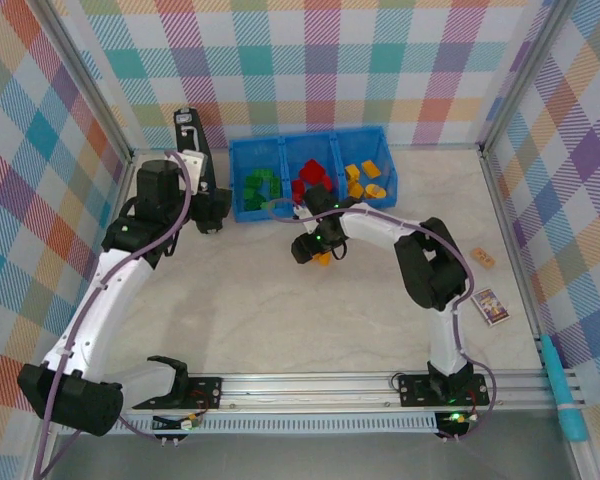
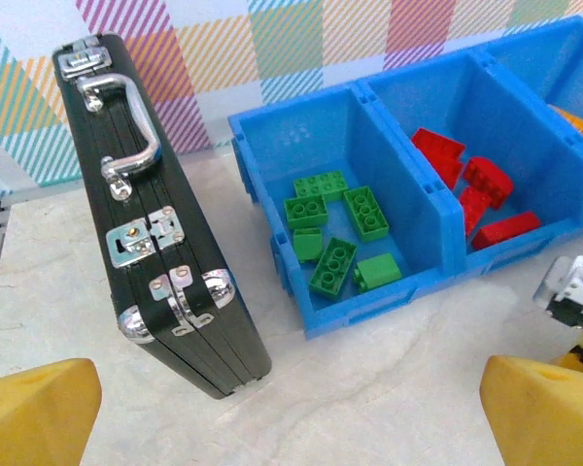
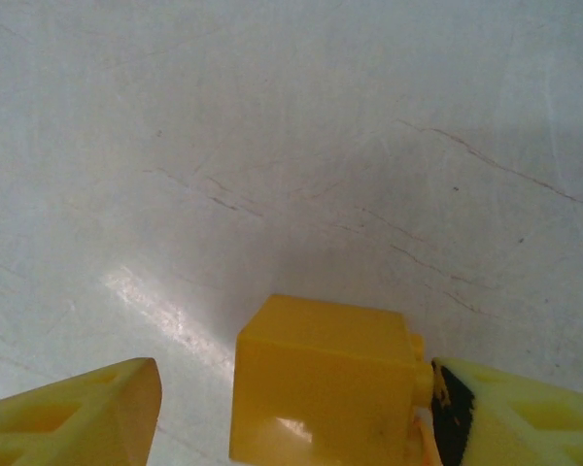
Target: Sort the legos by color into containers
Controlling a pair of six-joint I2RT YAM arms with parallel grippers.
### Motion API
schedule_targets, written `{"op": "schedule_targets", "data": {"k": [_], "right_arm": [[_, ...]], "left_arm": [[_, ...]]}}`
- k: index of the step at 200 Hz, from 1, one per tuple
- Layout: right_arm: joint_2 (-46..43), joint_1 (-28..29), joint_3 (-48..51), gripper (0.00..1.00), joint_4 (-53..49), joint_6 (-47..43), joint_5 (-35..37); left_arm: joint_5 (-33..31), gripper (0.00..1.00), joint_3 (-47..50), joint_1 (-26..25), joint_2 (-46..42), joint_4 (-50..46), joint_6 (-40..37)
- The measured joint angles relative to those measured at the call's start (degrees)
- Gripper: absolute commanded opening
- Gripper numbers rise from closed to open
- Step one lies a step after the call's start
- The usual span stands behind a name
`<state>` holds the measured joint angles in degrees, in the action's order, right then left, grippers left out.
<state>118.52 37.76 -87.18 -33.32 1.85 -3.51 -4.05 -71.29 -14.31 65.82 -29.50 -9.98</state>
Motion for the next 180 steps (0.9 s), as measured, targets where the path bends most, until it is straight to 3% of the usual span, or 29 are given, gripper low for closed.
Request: {"op": "schedule_targets", "data": {"k": [50, 117, 150, 180], "right_arm": [[1.07, 0.20, -1.25, 0.38, -1.07, -1.31, 1.99], [-3.43, -1.36, -1.25, 0.35, -4.96, -3.82, 7.17], [-10.38, -8.94, -3.56, 0.35, -4.61, -4.11, 8.07], [-10.80, -15.93, -9.09, 0.35, -1.68, -5.29, 10.23]], "left_arm": [[-0.04, 1.00, 0.15, 0.00, -0.26, 0.00, -0.02], [-1.38, 1.00, 0.22, -0.09, -0.44, 0.00, -0.44], [-1.97, 1.00, 0.22, -0.09, 0.07, 0.00, -1.07], [-2.99, 1.00, 0.22, -0.09, 0.85, -0.02, -1.68]]}}
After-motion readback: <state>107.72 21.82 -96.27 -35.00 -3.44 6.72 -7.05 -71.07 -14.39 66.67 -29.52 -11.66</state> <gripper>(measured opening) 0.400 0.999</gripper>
